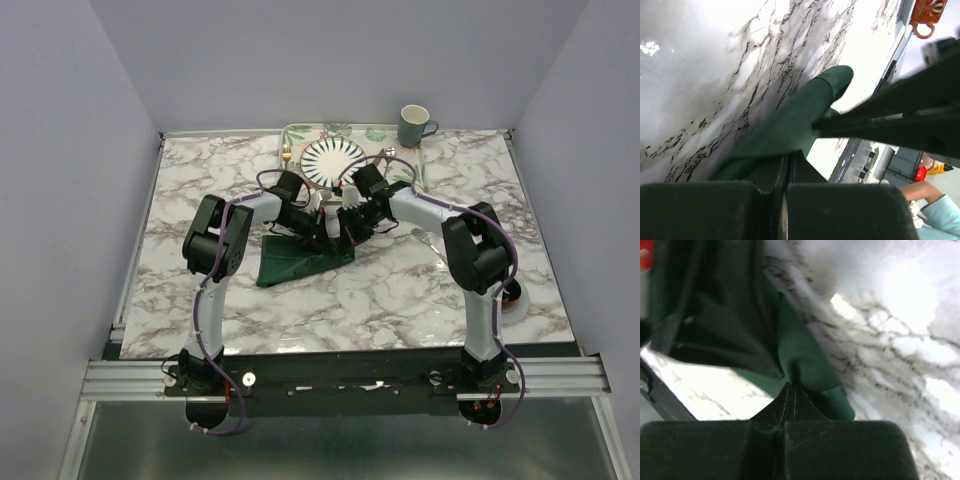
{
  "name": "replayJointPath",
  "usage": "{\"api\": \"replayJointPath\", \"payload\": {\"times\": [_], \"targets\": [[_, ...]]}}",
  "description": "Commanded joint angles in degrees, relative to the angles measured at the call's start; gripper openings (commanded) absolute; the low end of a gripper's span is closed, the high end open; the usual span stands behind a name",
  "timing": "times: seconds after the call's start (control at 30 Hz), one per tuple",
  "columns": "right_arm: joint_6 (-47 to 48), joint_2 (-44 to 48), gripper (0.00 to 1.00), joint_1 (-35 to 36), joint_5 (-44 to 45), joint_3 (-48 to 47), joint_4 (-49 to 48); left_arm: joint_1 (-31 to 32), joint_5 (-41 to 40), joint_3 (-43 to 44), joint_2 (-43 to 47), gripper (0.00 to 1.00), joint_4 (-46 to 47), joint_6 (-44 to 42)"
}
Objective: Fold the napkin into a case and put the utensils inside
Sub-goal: Stuff the top corner of the smaller-rectangle-folded napkin at the center of the board.
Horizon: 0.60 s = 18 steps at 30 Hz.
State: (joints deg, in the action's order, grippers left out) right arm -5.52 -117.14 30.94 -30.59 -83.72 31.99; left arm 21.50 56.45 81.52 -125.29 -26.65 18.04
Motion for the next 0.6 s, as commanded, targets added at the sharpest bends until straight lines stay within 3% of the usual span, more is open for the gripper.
{"api": "replayJointPath", "payload": {"times": [0.0,0.13,0.3,0.57], "targets": [[-0.19,-5.11,0.01,-0.26,4.66,-3.72,5.00,0.30,2.18,0.66,-1.09,0.04,1.25,1.46],[-0.54,-6.78,0.01,-0.26,6.15,-5.57,5.89,0.30,2.70,0.57,-1.79,0.08,2.84,3.84],[-1.51,-8.54,0.01,-0.61,9.49,-6.80,7.82,-0.75,2.53,-0.03,0.22,0.28,-0.23,0.60],[-1.25,-9.25,0.00,-1.67,9.32,-6.98,9.06,-4.18,-3.09,-1.62,5.93,0.37,-15.44,-16.79]]}}
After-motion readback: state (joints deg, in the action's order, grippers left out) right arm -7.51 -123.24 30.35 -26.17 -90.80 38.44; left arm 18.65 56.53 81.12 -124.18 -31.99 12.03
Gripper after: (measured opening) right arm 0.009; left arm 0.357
